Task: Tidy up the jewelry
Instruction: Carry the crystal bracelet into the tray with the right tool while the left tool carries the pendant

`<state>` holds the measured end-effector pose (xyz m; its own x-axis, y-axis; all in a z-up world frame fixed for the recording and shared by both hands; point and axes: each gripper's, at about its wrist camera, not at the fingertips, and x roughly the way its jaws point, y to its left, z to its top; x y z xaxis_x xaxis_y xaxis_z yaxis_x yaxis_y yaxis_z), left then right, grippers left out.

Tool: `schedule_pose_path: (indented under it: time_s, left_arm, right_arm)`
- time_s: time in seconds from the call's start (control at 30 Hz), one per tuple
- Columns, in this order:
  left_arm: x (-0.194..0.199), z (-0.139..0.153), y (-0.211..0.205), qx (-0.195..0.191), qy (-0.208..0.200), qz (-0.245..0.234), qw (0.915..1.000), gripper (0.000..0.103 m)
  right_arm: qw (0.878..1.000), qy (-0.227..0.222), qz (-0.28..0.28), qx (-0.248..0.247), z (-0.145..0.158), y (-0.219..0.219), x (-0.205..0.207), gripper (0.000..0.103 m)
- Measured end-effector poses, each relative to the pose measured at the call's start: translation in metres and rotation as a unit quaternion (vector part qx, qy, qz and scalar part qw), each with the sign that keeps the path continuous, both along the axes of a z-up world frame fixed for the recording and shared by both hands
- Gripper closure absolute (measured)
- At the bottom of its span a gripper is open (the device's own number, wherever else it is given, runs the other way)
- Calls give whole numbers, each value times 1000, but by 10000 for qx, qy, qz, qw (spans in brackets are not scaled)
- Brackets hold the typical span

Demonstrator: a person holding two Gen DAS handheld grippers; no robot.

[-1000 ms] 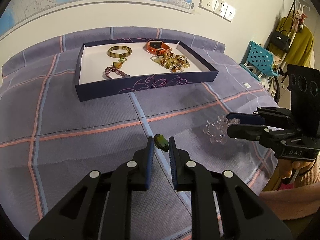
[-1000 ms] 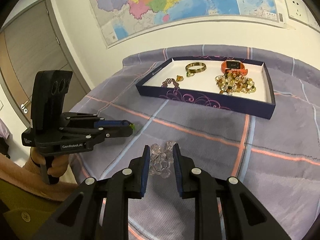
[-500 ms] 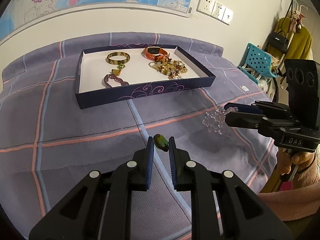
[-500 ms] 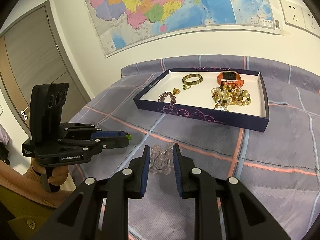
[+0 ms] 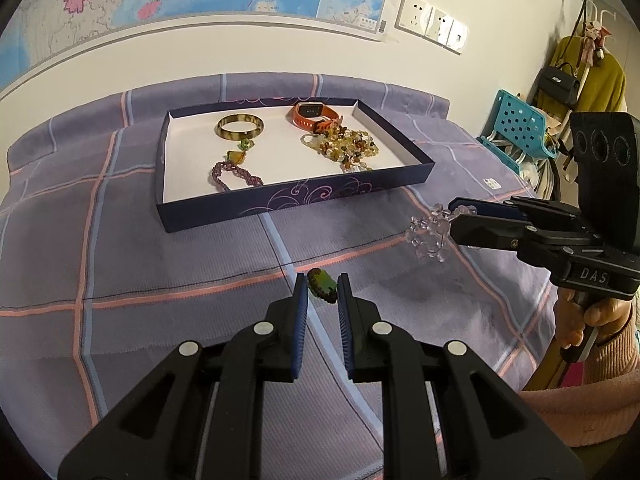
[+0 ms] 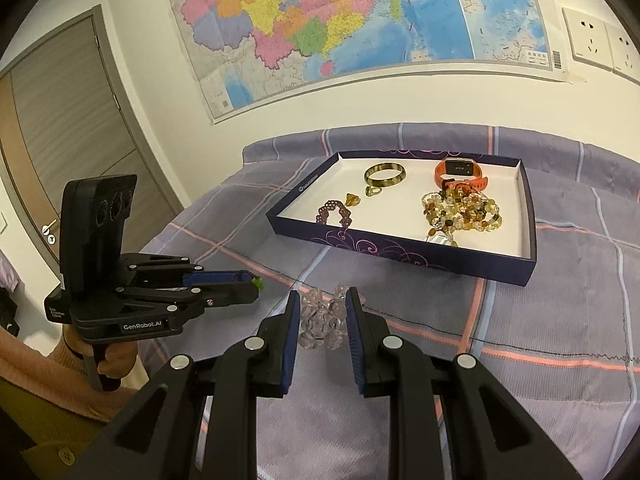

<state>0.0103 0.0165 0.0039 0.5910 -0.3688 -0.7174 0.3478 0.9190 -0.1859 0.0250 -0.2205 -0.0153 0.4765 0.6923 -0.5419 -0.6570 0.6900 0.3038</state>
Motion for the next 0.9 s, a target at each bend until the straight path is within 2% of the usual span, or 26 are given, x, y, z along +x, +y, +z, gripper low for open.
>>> schedule_pose_path:
  time_s: [0.47, 0.9]
  left_arm:
    - [11, 10, 3, 19, -138, 42, 9999, 87]
    - [39, 25, 8, -47, -291, 123, 9995, 87]
  right_arm:
    - [9999, -52, -32, 89, 6, -2, 8, 82]
    - [9996, -173, -87, 191, 19, -5, 32, 82]
